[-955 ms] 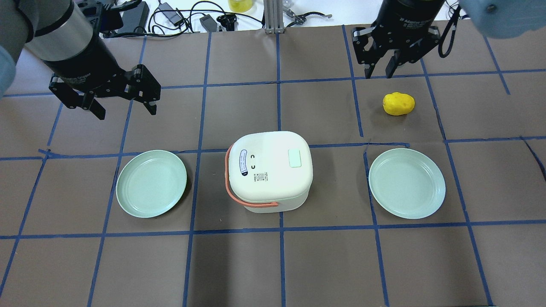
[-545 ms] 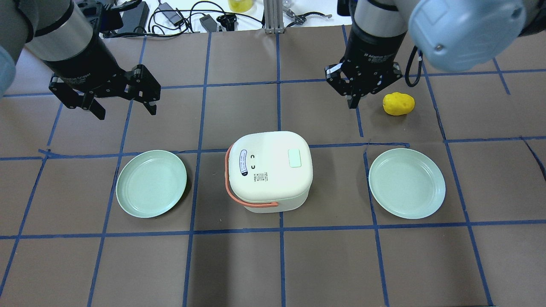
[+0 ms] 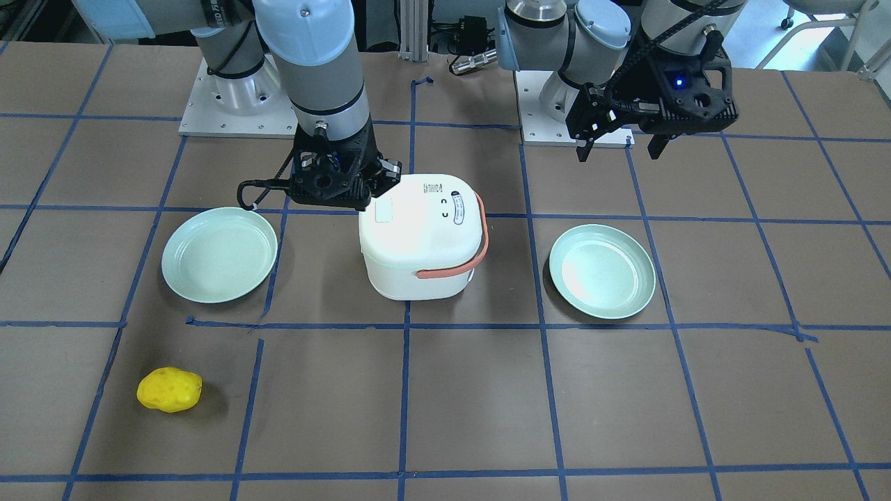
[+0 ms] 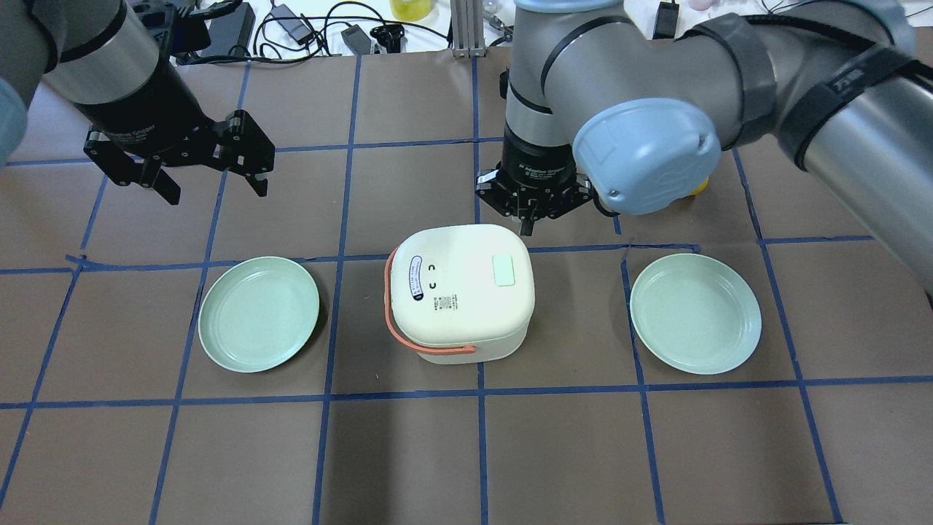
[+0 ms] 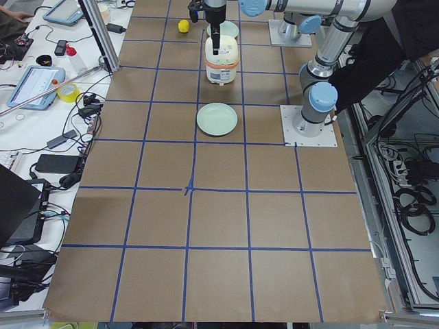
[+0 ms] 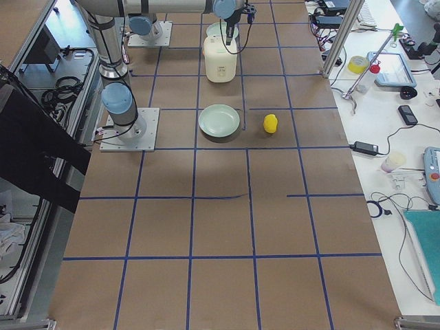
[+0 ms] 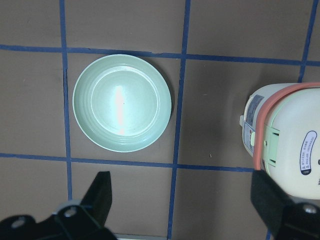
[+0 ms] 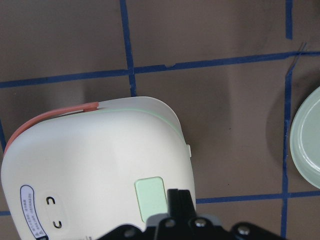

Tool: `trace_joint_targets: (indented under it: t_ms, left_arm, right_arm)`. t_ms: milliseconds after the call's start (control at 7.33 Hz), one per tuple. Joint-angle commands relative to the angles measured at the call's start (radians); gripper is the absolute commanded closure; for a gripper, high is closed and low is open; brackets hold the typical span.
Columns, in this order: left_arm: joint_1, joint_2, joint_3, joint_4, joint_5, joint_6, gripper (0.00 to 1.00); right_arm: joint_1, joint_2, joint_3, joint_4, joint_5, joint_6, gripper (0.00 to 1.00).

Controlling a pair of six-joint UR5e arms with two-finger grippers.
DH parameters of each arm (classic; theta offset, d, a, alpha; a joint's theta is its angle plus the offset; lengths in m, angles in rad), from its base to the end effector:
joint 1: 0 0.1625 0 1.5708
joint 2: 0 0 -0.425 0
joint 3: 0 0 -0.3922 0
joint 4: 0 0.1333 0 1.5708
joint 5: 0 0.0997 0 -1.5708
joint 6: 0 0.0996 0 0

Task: Press rice cooker button
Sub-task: 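Move the right gripper over the rice cooker's green lid button, then lower the right gripper and press down on the green button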

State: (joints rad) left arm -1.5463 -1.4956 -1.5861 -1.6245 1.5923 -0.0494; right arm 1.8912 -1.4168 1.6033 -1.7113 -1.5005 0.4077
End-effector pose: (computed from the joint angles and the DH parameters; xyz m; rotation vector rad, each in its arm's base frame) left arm -0.1199 -0.4630 0.5108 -0.1154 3.1180 -0.0101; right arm 0.3050 -0.4737 0.4059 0.1374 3.0875 0.1051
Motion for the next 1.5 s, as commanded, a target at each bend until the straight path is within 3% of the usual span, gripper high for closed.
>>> trace_joint_targets:
  t_ms: [0,1364]
  left_arm:
    - [0.0,0.0,0.0,0.0,0.0,0.0,0.0]
    - [0.0,0.0,0.0,0.0,0.0,0.0,0.0]
  right_arm:
    - [0.026,0.001,0.079,-0.11,-0.001,0.064,0.98]
    - [0.039,0.006,0.118,-0.12,0.002,0.048,0.97]
